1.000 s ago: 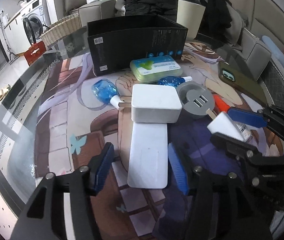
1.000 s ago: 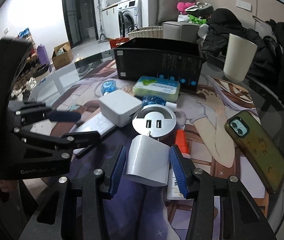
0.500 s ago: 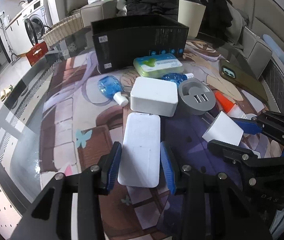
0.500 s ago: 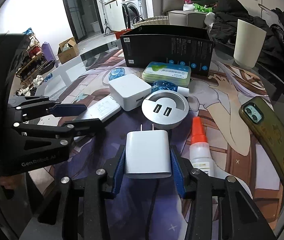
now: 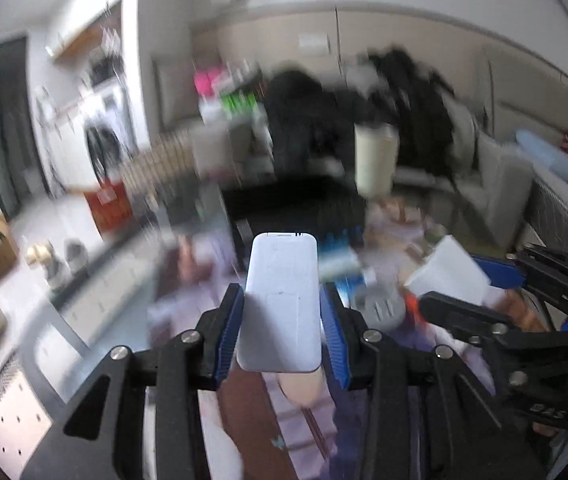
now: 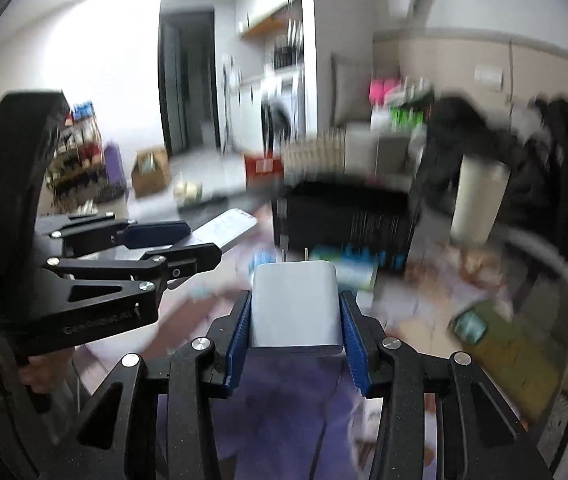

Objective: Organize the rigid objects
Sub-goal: 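Lift the charger and power bank and carry both toward the black box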

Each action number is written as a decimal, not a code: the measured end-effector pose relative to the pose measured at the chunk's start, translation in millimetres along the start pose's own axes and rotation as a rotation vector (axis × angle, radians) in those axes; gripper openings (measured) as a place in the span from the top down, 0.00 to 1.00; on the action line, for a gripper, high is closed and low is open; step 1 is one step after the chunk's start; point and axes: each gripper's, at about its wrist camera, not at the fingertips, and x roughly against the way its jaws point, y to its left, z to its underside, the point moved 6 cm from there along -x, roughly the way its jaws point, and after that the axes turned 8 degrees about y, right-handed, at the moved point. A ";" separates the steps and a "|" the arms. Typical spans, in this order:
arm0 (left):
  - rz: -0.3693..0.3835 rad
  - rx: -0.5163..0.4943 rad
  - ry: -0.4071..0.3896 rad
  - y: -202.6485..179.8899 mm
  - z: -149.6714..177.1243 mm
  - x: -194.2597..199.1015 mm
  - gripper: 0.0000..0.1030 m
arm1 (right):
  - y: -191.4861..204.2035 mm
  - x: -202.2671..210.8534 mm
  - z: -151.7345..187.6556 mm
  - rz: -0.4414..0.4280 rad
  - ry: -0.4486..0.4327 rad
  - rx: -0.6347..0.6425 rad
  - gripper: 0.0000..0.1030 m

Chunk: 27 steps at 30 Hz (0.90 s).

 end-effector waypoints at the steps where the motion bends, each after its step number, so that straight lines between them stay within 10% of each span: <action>1: 0.001 0.001 -0.044 0.6 -5.4 8.8 0.63 | 2.1 10.3 -5.8 0.004 -0.055 0.013 0.59; 5: 0.027 0.020 -0.170 6.2 -26.8 35.4 0.63 | 14.6 49.8 -29.9 0.052 -0.251 0.095 0.59; 16: -0.017 0.045 -0.343 35.4 -91.6 48.9 0.63 | -9.9 63.4 -105.0 0.114 -0.422 0.097 0.59; 27: 0.013 0.109 -0.311 55.7 -152.0 -15.9 0.63 | -57.8 -12.5 -182.2 0.158 -0.369 0.023 0.59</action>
